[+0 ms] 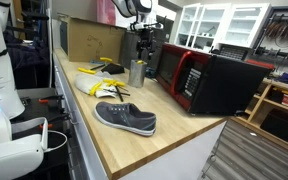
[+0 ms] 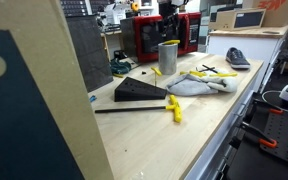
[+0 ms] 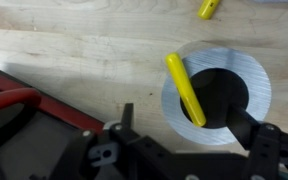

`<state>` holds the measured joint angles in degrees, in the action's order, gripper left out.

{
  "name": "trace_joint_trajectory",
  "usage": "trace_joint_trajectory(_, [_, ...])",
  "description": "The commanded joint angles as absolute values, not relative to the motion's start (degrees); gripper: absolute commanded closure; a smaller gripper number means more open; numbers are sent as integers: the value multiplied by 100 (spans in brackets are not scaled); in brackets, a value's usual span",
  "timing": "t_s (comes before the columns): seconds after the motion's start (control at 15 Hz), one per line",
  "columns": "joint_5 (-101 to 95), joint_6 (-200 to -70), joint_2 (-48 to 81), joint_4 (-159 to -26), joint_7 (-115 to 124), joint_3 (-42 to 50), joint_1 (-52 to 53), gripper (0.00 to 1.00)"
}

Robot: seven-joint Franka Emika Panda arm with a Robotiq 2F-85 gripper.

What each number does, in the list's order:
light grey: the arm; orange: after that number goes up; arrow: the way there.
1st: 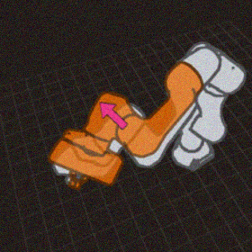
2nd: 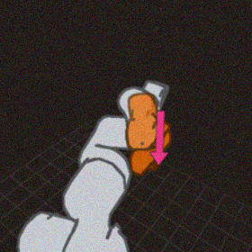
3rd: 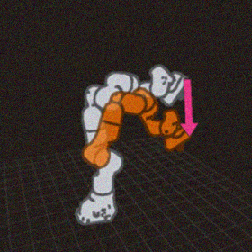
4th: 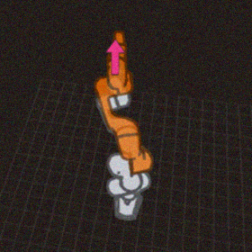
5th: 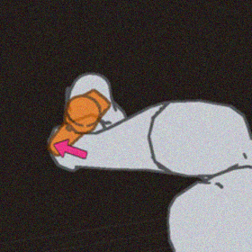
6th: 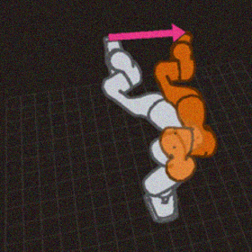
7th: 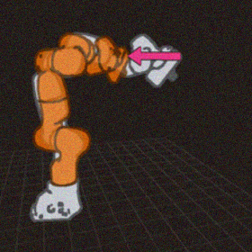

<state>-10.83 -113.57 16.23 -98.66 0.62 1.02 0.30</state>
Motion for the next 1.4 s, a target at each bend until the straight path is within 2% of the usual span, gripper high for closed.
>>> trace_joint_trajectory(0.0, [-1155,-11446,1598,-9812,-202,14,117,38])
trace_joint_trajectory(0.07, [-1140,-11468,1621,-9811,-245,-16,130,45])
trace_joint_trajectory(0.13, [-1143,-11522,1657,-9828,-315,-38,148,37])
trace_joint_trajectory(0.2, [-1156,-11548,1677,-9834,-364,-52,165,22])
trace_joint_trajectory(0.27, [-1185,-11596,1715,-9844,-444,-68,170,12])
trace_joint_trajectory(0.33, [-1229,-11586,1748,-9825,-476,-68,183,11])
trace_joint_trajectory(0.4, [-1256,-11602,1791,-9814,-542,-69,185,4])
trace_joint_trajectory(0.53, [-1323,-11609,1848,-9809,-612,-55,186,0])
trace_joint_trajectory(0.6, [-1370,-11604,1875,-9810,-628,-49,183,21])
trace_joint_trajectory(0.67, [-1399,-11584,1893,-9811,-634,-44,179,29])
trace_joint_trajectory(0.73, [-1423,-11543,1883,-9819,-644,-37,180,30])
trace_joint_trajectory(0.8, [-1435,-11510,1877,-9826,-680,-33,177,36])
trace_joint_trajectory(1.33, [-1515,-11298,1857,-9846,-770,26,101,98])
